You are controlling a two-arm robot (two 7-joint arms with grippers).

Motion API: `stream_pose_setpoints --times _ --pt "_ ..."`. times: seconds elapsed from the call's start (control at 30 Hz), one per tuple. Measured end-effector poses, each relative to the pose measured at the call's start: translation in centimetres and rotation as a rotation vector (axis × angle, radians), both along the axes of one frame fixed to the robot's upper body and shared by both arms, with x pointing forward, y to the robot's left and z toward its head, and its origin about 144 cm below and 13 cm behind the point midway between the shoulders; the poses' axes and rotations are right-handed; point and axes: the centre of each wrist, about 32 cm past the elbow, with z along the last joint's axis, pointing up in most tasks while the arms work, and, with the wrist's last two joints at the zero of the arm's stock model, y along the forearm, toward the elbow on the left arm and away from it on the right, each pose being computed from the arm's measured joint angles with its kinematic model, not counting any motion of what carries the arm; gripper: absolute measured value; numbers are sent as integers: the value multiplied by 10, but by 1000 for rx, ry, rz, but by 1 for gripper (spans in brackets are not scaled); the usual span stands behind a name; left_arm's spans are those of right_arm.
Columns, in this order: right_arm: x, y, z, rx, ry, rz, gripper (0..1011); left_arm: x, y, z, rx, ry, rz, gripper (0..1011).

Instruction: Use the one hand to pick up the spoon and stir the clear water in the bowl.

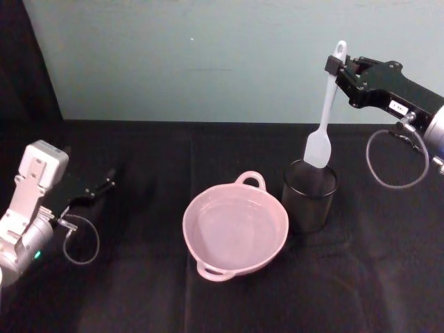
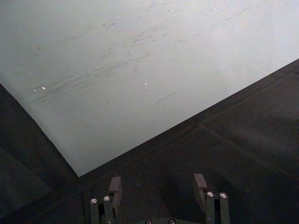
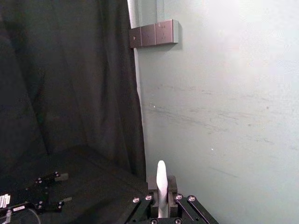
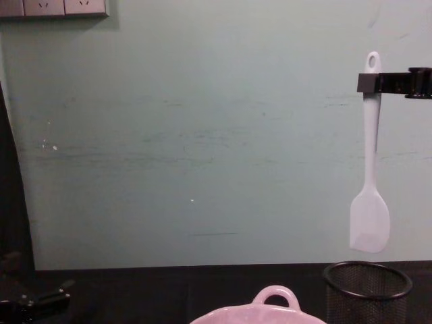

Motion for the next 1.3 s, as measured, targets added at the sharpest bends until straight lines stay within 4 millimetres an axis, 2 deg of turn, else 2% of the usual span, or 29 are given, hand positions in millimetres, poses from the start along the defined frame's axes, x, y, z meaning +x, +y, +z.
stream_pose_setpoints --times 0.57,0.63,0.87,1.03,1.3 --pt "0 2 -1 -1 0 3 113 0 0 0 0 0 0 1005" --pt "0 8 -4 -2 -4 13 113 0 0 0 0 0 0 1005" --pt "0 44 -19 10 -19 112 114 0 0 0 0 0 0 1005" --pt "1 75 -43 20 -6 195 113 0 0 0 0 0 0 1005" --pt "1 91 -72 23 9 232 113 0 0 0 0 0 0 1005"
